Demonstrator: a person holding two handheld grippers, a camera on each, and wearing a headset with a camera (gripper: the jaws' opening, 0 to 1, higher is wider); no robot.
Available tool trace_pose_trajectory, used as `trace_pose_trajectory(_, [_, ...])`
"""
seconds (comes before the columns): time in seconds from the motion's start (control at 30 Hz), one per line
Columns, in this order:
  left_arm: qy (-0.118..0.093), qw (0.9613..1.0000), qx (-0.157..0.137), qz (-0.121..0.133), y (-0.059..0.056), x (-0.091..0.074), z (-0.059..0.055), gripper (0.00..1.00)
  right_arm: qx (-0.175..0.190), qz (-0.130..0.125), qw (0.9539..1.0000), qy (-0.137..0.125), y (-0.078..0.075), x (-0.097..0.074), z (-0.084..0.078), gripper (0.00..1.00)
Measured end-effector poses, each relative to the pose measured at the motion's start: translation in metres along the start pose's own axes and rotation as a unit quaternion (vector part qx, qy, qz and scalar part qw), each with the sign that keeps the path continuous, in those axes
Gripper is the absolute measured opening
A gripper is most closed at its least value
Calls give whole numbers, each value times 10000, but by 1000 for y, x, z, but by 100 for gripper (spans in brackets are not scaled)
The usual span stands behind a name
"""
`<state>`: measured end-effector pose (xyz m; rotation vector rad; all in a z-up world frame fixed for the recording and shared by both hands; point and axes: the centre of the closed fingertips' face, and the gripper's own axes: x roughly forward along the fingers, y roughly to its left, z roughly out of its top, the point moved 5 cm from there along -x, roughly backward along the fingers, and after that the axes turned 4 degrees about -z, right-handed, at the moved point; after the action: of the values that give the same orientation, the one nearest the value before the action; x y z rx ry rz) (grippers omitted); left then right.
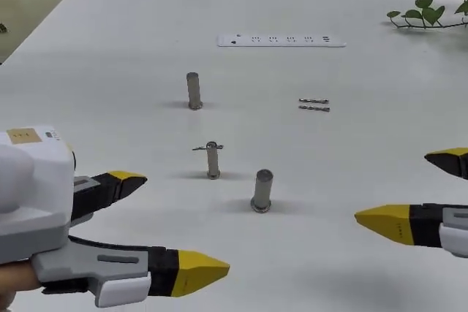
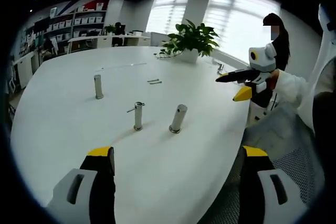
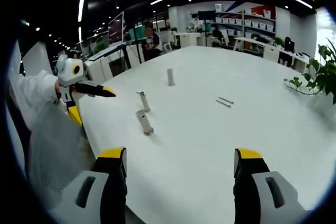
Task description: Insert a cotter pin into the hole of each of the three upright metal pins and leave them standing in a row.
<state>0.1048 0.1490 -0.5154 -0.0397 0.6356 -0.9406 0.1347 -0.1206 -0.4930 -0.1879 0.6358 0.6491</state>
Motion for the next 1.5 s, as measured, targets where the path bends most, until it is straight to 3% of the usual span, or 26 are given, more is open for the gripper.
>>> trace_pose_trajectory(0.4, [65, 9999, -97, -51, -4, -4, -7, 99, -464, 18, 9988, 147, -27, 5, 21, 68])
trace_pose_trajectory(0.7, [-35, 10000, -11, 86, 2, -8, -1, 99, -1165, 46, 9926, 343, -55, 21, 48, 58])
trace_pose_trajectory(0.9, [-55, 9999, 72, 88, 2, -8, 3, 99, -1526, 260, 9867, 501, -72, 42, 63, 52])
trace_pose_trajectory(1.0, [-57, 9999, 119, 85, 1, -7, 5, 99, -1747, 355, 9827, 496, -78, 49, 70, 47])
trace_pose_trajectory(1.1, [-66, 9998, 136, 92, 0, -7, 5, 99, -2074, 399, 9751, 671, -83, 57, 75, 46])
trace_pose_trajectory(1.23, [-19, 9998, 111, 138, 2, -7, 1, 99, -2284, 466, 9687, 848, -88, 71, 80, 45])
trace_pose_trajectory(1.37, [-58, 9996, 172, 239, 4, -8, 3, 96, -2448, 612, 9616, 1081, -92, 84, 81, 35])
trace_pose_trajectory(1.5, [8, 9992, 250, 303, 5, -9, 3, 96, -2633, 688, 9544, 1225, -94, 96, 82, 39])
